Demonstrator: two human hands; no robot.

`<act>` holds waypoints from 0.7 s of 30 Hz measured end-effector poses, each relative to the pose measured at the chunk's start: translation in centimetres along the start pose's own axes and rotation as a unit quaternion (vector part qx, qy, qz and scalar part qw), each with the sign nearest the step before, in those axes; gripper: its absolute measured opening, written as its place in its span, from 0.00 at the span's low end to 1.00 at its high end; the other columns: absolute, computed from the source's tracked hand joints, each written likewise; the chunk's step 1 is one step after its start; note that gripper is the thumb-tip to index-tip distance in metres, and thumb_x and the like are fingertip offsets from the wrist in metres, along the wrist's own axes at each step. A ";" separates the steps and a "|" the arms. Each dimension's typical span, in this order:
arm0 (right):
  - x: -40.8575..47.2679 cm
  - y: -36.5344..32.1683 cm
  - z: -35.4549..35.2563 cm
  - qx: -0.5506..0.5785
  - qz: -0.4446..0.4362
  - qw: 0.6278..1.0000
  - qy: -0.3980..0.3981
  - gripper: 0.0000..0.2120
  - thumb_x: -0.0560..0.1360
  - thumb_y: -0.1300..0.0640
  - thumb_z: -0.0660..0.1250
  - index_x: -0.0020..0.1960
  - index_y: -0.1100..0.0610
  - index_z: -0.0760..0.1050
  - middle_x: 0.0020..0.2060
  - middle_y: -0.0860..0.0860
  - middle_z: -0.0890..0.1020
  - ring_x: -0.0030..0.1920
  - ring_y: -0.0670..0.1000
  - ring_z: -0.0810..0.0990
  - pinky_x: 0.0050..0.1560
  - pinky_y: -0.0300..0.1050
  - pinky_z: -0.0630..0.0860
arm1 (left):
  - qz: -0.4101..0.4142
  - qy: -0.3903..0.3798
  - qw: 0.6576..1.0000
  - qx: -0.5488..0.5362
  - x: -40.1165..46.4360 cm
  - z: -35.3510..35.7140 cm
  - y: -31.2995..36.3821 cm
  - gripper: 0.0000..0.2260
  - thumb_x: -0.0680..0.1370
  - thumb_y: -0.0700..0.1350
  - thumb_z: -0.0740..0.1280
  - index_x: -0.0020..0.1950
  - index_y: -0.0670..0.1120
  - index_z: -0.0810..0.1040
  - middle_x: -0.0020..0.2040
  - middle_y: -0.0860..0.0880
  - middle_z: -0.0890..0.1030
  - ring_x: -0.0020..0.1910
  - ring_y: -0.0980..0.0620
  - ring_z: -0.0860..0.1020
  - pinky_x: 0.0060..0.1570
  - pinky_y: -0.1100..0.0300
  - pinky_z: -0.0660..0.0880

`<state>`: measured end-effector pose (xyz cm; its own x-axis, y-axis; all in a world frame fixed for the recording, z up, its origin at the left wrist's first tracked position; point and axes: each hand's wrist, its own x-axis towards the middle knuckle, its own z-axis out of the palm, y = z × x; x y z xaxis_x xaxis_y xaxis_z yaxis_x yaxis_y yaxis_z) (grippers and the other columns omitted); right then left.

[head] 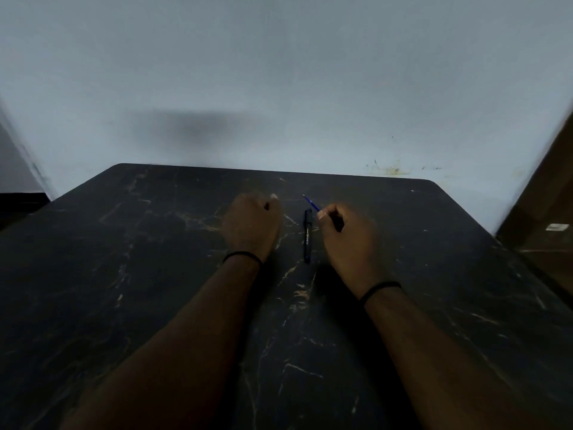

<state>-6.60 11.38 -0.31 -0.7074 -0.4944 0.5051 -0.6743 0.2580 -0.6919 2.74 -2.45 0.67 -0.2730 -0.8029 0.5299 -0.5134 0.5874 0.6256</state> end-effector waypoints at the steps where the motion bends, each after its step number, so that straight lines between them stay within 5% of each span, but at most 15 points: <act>1: 0.0 0.1 0.1 0.005 -0.001 1.000 0.006 0.09 0.79 0.48 0.63 0.42 0.50 0.75 0.32 0.45 0.78 0.33 0.42 0.76 0.35 0.43 0.73 | 0.007 -0.027 0.998 0.050 -0.1 0.1 0.1 0.22 0.79 0.56 0.61 0.31 0.43 0.75 0.26 0.50 0.72 0.26 0.53 0.72 0.29 0.61 0.69; 3: 0.1 0.3 0.3 0.017 -0.001 1.000 0.014 0.09 0.78 0.47 0.63 0.42 0.50 0.74 0.31 0.45 0.78 0.35 0.42 0.77 0.35 0.43 0.73 | 0.009 -0.073 0.991 0.107 -0.3 0.1 0.6 0.20 0.78 0.56 0.62 0.39 0.41 0.81 0.35 0.45 0.80 0.35 0.45 0.81 0.38 0.57 0.77; 5: 0.1 0.4 0.6 0.028 0.002 0.999 0.015 0.08 0.77 0.46 0.63 0.42 0.48 0.73 0.32 0.44 0.78 0.36 0.41 0.77 0.35 0.43 0.74 | 0.022 -0.083 0.985 0.151 -0.4 0.1 0.9 0.18 0.76 0.55 0.64 0.43 0.41 0.82 0.42 0.43 0.83 0.43 0.41 0.82 0.40 0.58 0.73; 10: 0.2 0.5 0.9 0.034 -0.001 0.999 0.023 0.06 0.76 0.44 0.61 0.43 0.44 0.72 0.37 0.35 0.79 0.36 0.38 0.77 0.33 0.41 0.71 | 0.017 -0.116 0.971 0.209 -0.5 0.2 0.9 0.14 0.74 0.54 0.65 0.50 0.46 0.83 0.50 0.44 0.83 0.49 0.42 0.82 0.41 0.55 0.73; 13: 0.2 0.7 0.9 0.055 -0.010 0.998 0.031 0.07 0.77 0.46 0.63 0.43 0.47 0.72 0.34 0.40 0.79 0.34 0.40 0.76 0.33 0.41 0.70 | -0.005 -0.118 0.970 0.214 -0.6 0.2 0.8 0.14 0.74 0.54 0.66 0.54 0.47 0.81 0.56 0.43 0.77 0.50 0.43 0.80 0.44 0.54 0.74; 17: 0.2 0.5 0.7 0.070 -0.012 0.996 0.053 0.07 0.79 0.47 0.64 0.44 0.47 0.73 0.33 0.44 0.80 0.36 0.42 0.77 0.36 0.44 0.75 | 0.027 -0.063 0.985 0.156 -0.6 0.3 1.1 0.15 0.76 0.56 0.67 0.53 0.46 0.77 0.55 0.45 0.73 0.41 0.48 0.76 0.37 0.56 0.67; 21: 0.3 0.0 0.2 0.101 -0.020 0.989 0.110 0.04 0.80 0.47 0.63 0.47 0.46 0.72 0.38 0.45 0.82 0.39 0.42 0.79 0.41 0.46 0.77 | 0.165 -0.029 0.986 -0.008 -1.5 0.3 2.2 0.10 0.77 0.55 0.65 0.41 0.50 0.74 0.43 0.52 0.74 0.37 0.53 0.71 0.36 0.57 0.67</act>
<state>-6.75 11.08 -0.27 -0.7245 -0.3021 0.6195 -0.6631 0.0601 -0.7461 1.71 -0.01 1.09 -0.4701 -0.5718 0.6723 -0.3766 0.8189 0.4332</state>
